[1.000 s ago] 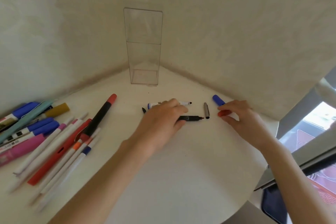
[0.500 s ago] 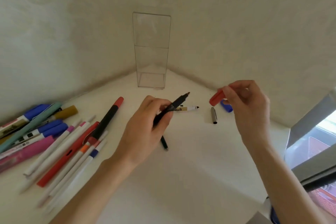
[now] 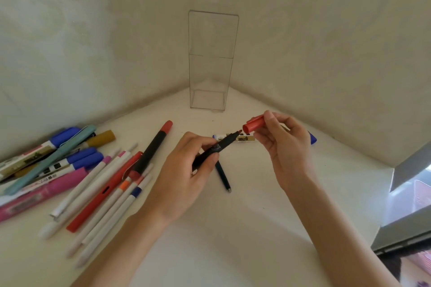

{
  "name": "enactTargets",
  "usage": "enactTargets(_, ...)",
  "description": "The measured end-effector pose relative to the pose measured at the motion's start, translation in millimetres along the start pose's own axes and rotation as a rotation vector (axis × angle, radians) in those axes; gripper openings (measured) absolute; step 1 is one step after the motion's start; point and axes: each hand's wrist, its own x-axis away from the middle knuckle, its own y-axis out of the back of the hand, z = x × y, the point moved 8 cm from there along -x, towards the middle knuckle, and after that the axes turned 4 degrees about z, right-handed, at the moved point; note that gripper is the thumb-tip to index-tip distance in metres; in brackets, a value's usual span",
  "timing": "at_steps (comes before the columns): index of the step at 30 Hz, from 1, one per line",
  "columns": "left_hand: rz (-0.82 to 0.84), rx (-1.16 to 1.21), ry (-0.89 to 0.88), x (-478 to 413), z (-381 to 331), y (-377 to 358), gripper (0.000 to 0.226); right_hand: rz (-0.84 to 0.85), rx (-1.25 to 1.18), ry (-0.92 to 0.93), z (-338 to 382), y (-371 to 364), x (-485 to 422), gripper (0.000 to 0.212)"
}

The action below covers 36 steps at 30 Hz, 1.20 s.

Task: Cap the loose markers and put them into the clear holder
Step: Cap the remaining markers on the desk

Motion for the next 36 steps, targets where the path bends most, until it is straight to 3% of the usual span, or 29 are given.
enactTargets(5,0.016,0.040,0.053,2.6,3.4,-1.4,0.020,0.126,0.119,0.125,9.1,-18.7,9.3,0.007)
enactTargets(9,-0.011,0.209,0.174,5.8,10.7,0.5,0.014,0.147,0.157,0.194,14.8,-24.1,13.5,0.003)
enactTargets(16,-0.019,0.151,0.062,5.8,-4.9,1.9,0.020,0.293,0.163,0.245,9.9,-43.9,24.7,0.015)
enactTargets(20,-0.051,0.080,0.059,7.6,-6.6,2.6,0.023,0.269,0.058,0.206,1.2,-45.9,24.6,0.017)
enactTargets(25,-0.060,0.019,0.046,8.3,-7.6,7.6,0.026,0.258,0.105,0.222,-1.1,-48.2,27.9,0.015)
enactTargets(31,-0.175,-0.089,0.163,3.7,5.5,26.7,0.008,0.247,0.537,0.273,2.4,-43.7,20.1,0.025)
enactTargets(36,-0.115,-0.329,0.359,7.4,31.6,36.5,0.040,-0.003,0.577,0.268,13.0,7.7,-0.1,0.026)
